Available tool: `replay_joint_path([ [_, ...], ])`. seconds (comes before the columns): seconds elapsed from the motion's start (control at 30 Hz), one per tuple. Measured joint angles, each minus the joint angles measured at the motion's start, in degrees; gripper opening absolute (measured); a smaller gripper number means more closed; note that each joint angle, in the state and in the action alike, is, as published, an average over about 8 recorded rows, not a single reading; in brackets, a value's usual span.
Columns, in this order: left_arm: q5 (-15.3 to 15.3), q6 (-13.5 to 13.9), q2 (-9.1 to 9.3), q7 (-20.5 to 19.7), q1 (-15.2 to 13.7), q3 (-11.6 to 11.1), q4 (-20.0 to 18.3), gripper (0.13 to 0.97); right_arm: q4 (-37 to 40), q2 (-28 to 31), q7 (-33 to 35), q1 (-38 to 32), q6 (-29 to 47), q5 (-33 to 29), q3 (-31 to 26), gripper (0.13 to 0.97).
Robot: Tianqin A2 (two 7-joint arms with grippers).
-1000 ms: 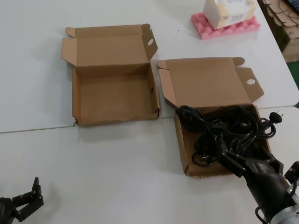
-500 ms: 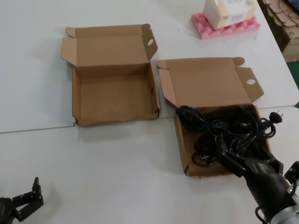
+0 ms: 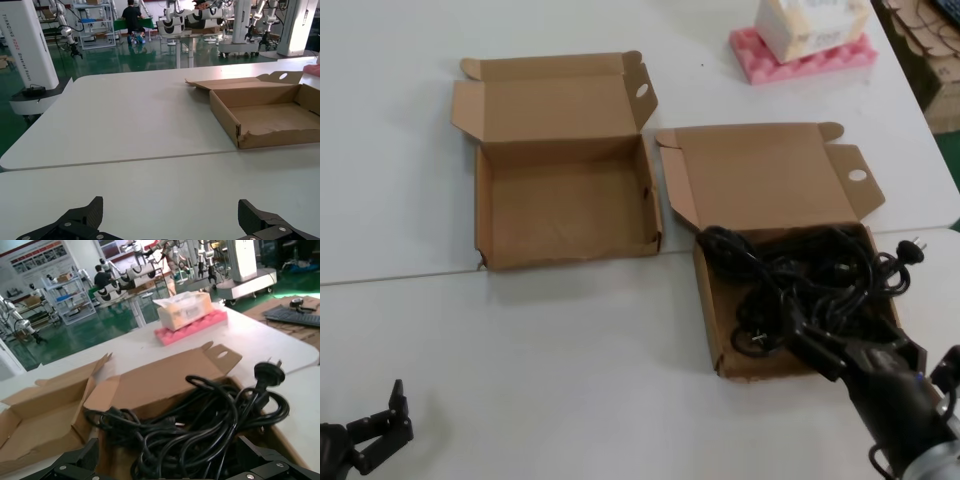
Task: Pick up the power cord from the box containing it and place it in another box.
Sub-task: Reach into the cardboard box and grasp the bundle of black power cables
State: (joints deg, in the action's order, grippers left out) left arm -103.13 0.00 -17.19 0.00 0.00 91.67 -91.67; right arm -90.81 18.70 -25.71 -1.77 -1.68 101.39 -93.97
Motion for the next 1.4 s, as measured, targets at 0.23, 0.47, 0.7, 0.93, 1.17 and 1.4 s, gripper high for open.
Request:
replay_joint_path([
  [0.23,0.00,0.00,0.00,0.00,0.00,0.00,0.00,0.947,-1.53,4.95,0.00,-0.29,-0.34,-2.57,-0.58,0.966],
  [0.47,0.00,0.00,0.00,0.00,0.00,0.00,0.00,0.896,0.36,11.76,0.00,-5.29,-3.53,-13.42,-6.20,0.966],
  [0.7,0.00,0.00,0.00,0.00,0.00,0.00,0.00,0.812,6.79,18.17,0.00,-16.09,-9.34,-25.72,-22.15,0.966],
  [0.93,0.00,0.00,0.00,0.00,0.00,0.00,0.00,0.694,15.09,19.69,0.00,-27.91,-13.97,-30.70,-37.90,0.955],
  [1.17,0.00,0.00,0.00,0.00,0.00,0.00,0.00,0.508,22.99,18.73,0.00,-37.52,-16.87,-27.02,-50.17,0.927],
  [1.4,0.00,0.00,0.00,0.00,0.00,0.00,0.00,0.374,28.98,17.46,0.00,-43.40,-18.69,-22.75,-58.19,0.844],
])
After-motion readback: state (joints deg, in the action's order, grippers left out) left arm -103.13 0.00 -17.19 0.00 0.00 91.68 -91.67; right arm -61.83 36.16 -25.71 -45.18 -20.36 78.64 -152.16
